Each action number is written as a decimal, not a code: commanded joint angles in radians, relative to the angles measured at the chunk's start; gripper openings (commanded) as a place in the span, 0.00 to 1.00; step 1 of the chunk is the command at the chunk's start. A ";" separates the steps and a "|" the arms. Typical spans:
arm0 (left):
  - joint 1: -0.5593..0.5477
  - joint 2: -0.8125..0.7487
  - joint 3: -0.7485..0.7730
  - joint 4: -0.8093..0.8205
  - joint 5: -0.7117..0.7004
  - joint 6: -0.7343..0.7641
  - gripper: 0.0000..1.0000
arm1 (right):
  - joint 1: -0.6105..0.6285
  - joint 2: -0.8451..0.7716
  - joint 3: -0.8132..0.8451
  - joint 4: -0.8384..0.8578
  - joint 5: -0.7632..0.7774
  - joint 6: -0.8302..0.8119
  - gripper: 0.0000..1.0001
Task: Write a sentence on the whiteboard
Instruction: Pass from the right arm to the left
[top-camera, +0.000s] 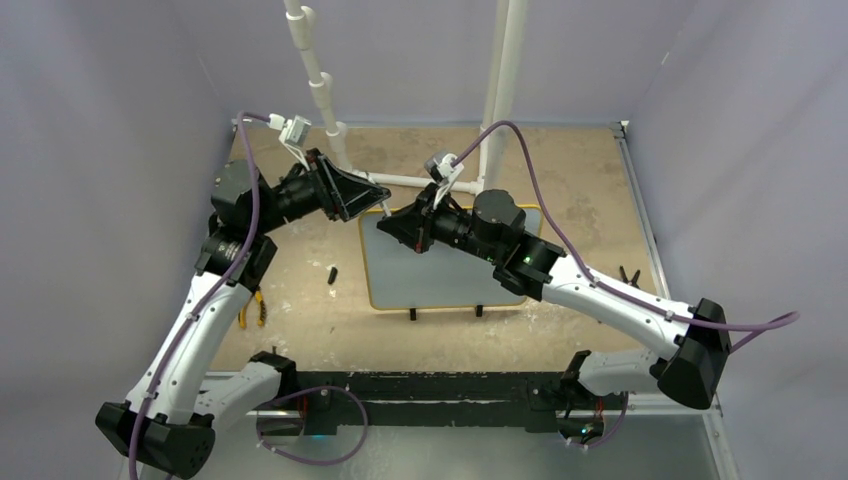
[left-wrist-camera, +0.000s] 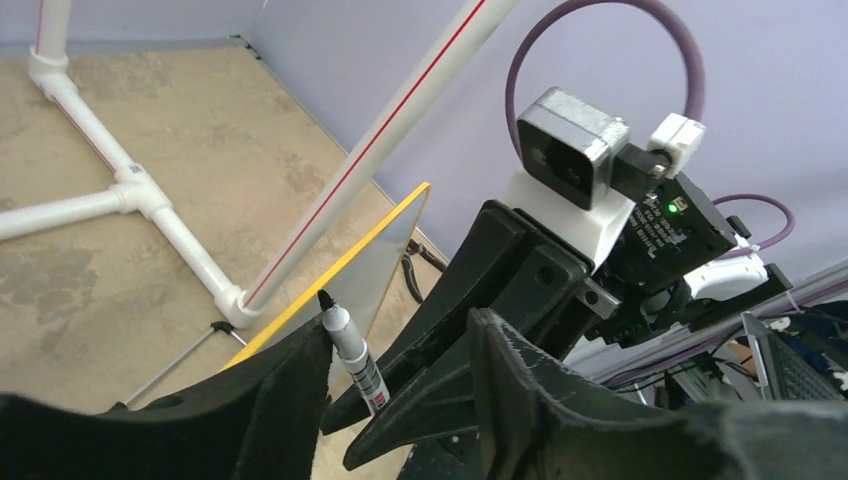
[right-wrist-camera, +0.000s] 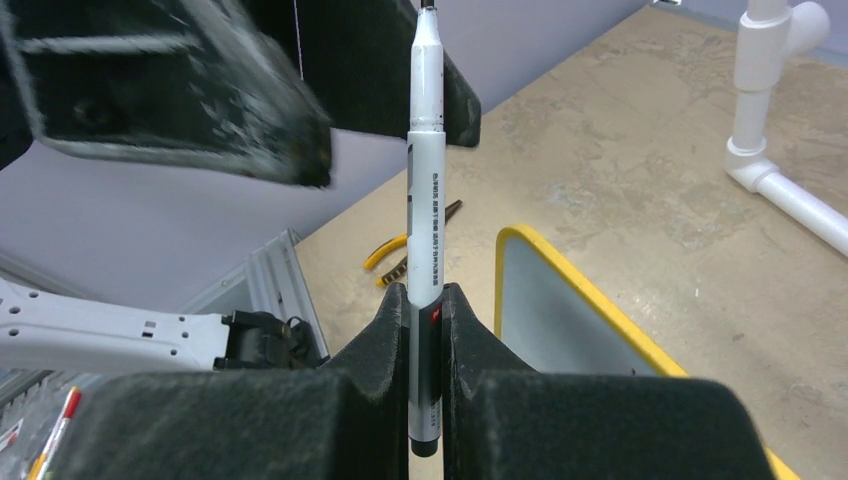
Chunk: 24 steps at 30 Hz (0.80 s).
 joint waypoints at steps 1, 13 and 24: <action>-0.034 0.022 0.012 -0.023 -0.057 -0.033 0.47 | 0.009 -0.006 0.064 0.009 0.070 -0.037 0.00; -0.044 -0.010 -0.103 0.143 -0.185 -0.250 0.00 | 0.019 -0.026 0.049 0.014 0.109 -0.055 0.04; -0.044 -0.055 -0.152 0.264 -0.369 -0.494 0.00 | 0.020 -0.155 -0.244 0.558 0.157 0.056 0.68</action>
